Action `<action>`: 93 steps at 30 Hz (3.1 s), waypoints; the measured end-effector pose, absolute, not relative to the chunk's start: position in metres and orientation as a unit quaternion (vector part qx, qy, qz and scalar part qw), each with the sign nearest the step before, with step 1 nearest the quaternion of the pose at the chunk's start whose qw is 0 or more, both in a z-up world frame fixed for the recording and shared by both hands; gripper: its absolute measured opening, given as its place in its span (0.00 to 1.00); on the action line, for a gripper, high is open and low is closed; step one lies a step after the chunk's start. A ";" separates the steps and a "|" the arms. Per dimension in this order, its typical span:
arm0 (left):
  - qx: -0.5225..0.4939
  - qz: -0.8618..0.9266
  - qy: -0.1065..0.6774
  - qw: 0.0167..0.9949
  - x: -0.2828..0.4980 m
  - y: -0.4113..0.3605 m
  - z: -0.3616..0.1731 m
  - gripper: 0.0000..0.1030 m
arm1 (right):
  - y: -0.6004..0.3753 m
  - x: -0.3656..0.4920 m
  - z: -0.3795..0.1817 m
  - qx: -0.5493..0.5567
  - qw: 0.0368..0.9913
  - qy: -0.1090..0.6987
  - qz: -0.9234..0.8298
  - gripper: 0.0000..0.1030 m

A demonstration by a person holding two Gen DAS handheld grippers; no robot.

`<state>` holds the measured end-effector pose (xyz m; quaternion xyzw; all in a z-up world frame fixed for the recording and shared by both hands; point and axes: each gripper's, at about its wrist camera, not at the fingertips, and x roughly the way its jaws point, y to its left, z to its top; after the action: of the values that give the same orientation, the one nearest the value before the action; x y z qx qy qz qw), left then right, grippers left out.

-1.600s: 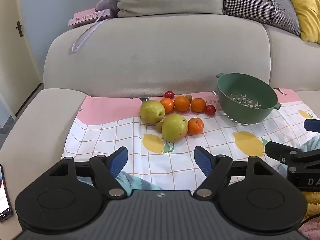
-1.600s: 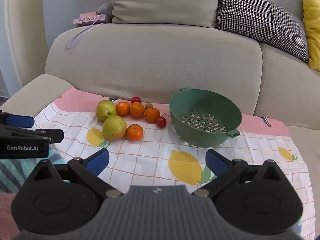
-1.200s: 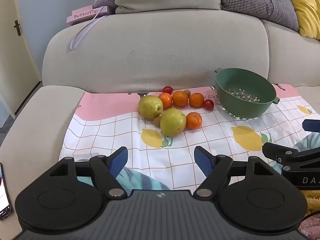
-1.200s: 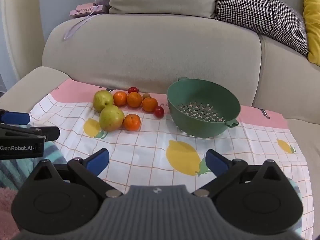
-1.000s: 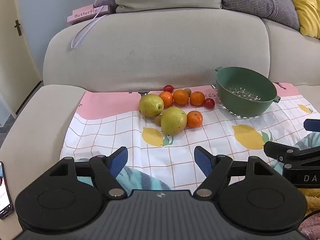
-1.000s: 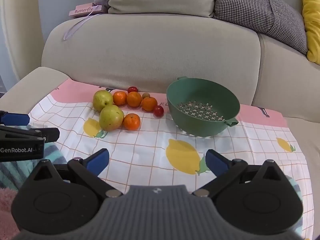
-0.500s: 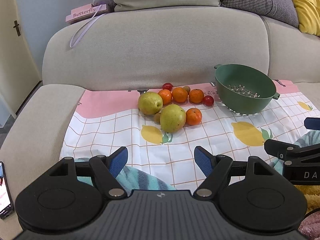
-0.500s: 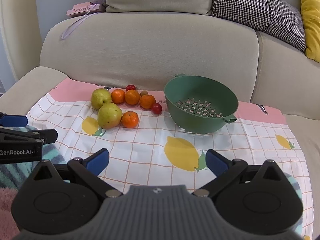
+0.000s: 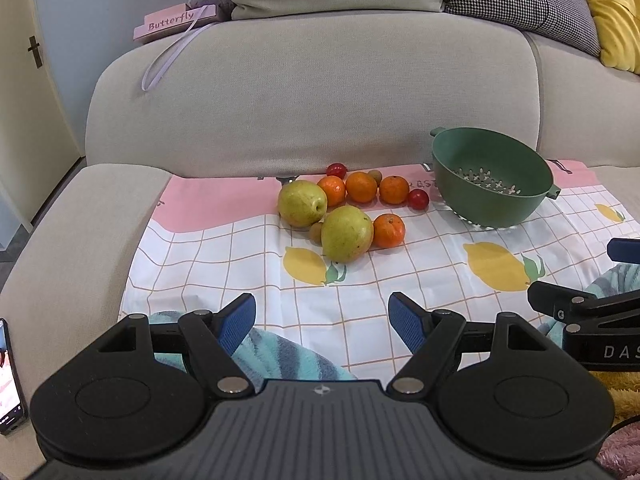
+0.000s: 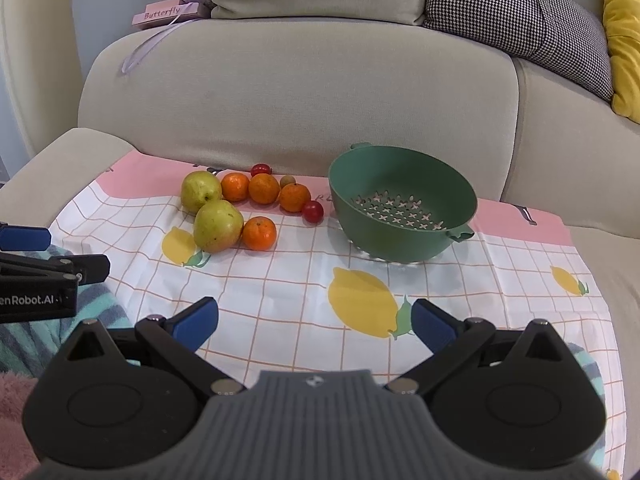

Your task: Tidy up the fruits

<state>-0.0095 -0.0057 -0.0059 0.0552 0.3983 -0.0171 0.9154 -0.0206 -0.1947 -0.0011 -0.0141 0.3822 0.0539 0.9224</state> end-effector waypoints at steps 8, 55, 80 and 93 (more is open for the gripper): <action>0.055 -0.016 0.399 0.915 -0.010 -0.006 -0.006 0.86 | -0.195 -0.021 -0.002 -0.014 0.922 0.382 0.053 0.96; 0.051 -0.040 0.405 0.912 -0.012 -0.004 -0.004 0.85 | -0.199 -0.025 -0.005 -0.001 0.929 0.365 0.059 0.96; 0.053 -0.048 0.422 0.904 0.059 0.042 -0.012 0.70 | -0.148 0.047 -0.026 -0.052 0.920 0.345 0.178 0.71; 0.039 -0.080 0.458 0.884 0.128 0.057 -0.040 0.70 | -0.105 0.133 -0.062 -0.045 0.885 0.401 0.232 0.65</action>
<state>0.1285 0.0566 -0.0397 0.0389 0.4583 -0.0801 0.8843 0.1333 -0.1052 -0.0617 -0.0455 0.4008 0.2322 0.8851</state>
